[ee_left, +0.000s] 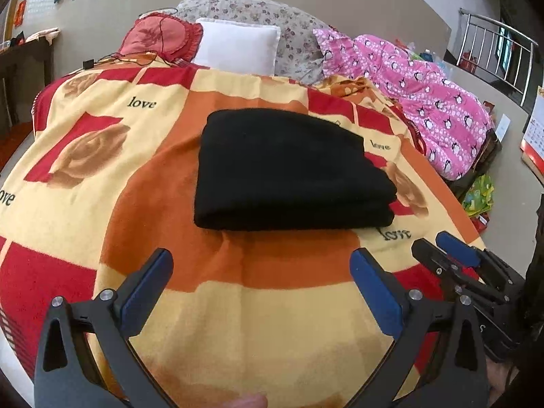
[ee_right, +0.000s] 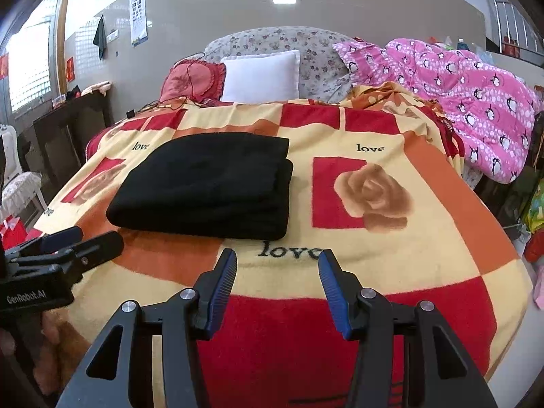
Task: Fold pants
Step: 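Open both tools and lift them away from the folded black pants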
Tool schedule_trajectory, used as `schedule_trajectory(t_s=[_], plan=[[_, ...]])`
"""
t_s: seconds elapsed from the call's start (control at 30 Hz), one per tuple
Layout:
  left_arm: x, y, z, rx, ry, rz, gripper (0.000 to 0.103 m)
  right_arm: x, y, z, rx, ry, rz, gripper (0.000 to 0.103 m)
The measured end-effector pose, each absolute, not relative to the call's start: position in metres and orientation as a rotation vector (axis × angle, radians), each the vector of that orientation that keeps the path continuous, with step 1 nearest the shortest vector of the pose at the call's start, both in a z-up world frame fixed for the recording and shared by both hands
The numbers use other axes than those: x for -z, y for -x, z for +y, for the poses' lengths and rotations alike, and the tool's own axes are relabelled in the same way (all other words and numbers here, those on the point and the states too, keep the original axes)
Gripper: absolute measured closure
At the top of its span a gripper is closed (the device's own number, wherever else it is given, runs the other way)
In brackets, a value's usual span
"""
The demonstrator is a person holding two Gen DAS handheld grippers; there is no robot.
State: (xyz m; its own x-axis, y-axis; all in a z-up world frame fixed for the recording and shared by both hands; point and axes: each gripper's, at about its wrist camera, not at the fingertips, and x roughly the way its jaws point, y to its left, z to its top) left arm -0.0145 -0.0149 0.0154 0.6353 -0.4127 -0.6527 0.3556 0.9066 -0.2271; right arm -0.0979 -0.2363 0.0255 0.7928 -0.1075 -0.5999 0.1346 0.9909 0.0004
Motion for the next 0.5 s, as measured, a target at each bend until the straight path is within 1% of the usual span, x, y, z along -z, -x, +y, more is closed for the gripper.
schedule_trajectory(t_s=[0.5], plan=[[-0.0178,0.0211,-0.0161,0.418,0.041,0.721,0.000,-0.0247,0.0969,-0.2380,0.133,-0.048,0.647,0.051]])
